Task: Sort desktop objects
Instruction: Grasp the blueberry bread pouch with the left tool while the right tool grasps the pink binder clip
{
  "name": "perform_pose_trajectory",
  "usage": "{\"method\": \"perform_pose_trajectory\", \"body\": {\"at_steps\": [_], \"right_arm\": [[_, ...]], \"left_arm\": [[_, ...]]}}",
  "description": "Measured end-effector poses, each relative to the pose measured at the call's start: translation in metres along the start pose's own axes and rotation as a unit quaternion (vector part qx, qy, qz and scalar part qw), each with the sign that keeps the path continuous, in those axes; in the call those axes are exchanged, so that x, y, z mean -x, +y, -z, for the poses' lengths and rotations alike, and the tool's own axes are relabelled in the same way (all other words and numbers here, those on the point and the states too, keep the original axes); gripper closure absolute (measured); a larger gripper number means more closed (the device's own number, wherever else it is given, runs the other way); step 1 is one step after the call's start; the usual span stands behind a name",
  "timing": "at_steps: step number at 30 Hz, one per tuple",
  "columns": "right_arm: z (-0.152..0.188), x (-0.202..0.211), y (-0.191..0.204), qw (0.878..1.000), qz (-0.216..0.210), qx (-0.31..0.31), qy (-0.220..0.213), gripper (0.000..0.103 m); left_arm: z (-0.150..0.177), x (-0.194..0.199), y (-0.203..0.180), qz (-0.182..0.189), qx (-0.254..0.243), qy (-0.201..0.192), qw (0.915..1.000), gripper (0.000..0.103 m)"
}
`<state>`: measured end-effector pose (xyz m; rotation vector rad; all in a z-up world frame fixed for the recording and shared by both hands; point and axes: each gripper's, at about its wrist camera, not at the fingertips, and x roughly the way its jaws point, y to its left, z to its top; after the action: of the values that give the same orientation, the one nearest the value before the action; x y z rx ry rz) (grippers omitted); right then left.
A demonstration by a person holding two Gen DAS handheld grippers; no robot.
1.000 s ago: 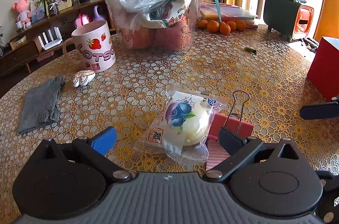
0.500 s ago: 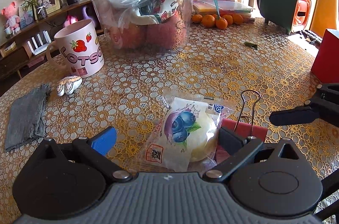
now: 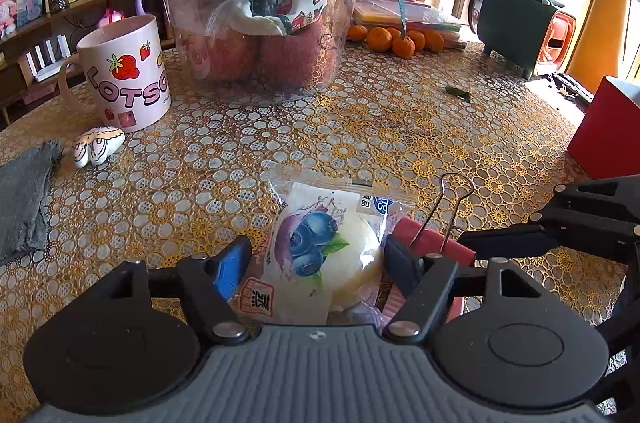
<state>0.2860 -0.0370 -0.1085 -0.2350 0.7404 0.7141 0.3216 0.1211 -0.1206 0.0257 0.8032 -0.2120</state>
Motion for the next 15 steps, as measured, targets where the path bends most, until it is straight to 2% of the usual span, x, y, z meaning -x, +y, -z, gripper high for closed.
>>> {"method": "perform_pose_trajectory", "body": {"at_steps": [6, 15], "right_arm": [[-0.003, 0.004, -0.016, 0.999, -0.018, -0.046, -0.012, 0.047], [-0.008, -0.001, -0.022, 0.997, -0.023, -0.066, -0.017, 0.048]], "left_arm": [[0.0, 0.001, 0.008, 0.019, 0.025, -0.001, 0.9995, 0.039], [0.0, 0.001, 0.026, 0.04, 0.071, -0.001, 0.9967, 0.043]]}}
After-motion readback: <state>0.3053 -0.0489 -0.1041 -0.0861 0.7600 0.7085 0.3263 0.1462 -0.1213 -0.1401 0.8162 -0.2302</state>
